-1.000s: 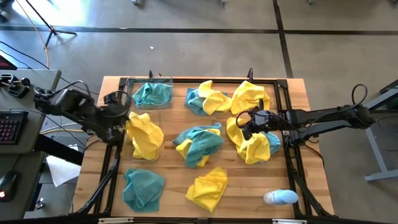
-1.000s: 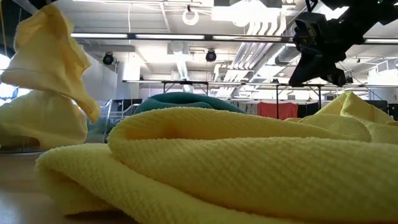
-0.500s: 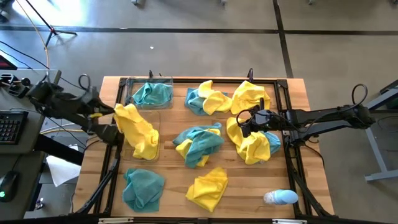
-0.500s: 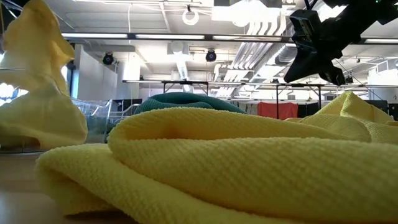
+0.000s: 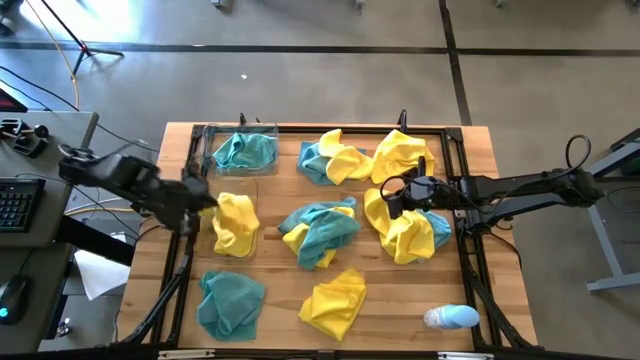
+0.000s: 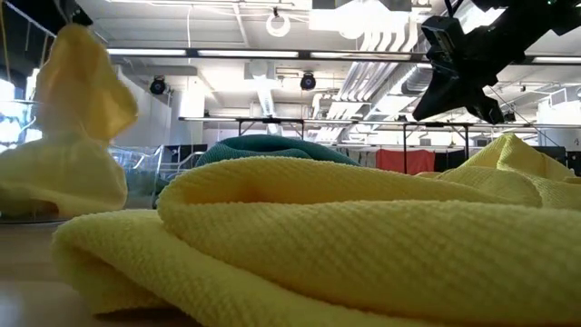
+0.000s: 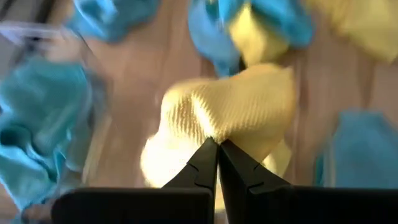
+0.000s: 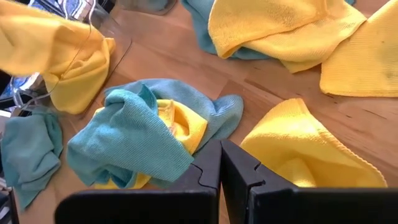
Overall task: Sort microfiber towel by color & place in baskets
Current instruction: Put the yellow microfiber cloth into the bottom transparent bin
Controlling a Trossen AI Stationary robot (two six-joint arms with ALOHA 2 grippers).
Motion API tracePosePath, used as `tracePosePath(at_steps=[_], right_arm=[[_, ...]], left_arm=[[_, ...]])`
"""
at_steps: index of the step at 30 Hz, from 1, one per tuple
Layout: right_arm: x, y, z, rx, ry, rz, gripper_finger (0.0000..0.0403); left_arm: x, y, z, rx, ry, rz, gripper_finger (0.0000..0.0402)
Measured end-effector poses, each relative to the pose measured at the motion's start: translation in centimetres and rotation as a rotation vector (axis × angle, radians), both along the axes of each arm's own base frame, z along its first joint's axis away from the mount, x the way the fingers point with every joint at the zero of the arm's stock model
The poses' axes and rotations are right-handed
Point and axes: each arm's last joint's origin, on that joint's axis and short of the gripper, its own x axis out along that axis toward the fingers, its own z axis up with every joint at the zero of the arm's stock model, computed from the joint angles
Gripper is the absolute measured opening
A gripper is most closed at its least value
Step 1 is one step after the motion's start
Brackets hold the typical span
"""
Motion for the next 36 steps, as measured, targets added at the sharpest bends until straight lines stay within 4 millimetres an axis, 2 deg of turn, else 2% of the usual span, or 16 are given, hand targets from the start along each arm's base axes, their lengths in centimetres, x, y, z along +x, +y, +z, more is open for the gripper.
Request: tracePosePath(at_steps=[5,14,20,24,28,36], right_arm=[[0.0,0.0,0.0,0.000,-0.001,0.000,0.0000],[0.0,0.0,0.0,-0.006,0.002,0.005,0.0000],[0.0,0.0,0.0,-0.018,0.007,0.017,0.0000],[0.0,0.0,0.0,-0.013,0.008,0.024,0.0000],[0.0,0.1,0.0,-0.016,0.012,0.045,0.0000],[0.0,0.1,0.0,-0.022,0.015,0.053,0.0000]], left_arm=[[1.6,-0.7,-1.6,0.006,0.225,0.052,0.0000],[6.1,-2.0,-3.7,0.085,0.339,0.015,0.0000],[8.5,-2.6,-9.0,-0.015,0.381,-0.066,0.0000],[8.1,-2.3,-12.3,-0.051,0.409,-0.006,0.0000],[7.1,-1.8,-14.2,-0.067,0.470,0.083,0.0000],[7.0,-0.9,-15.0,-0.124,0.454,0.256,0.0000]])
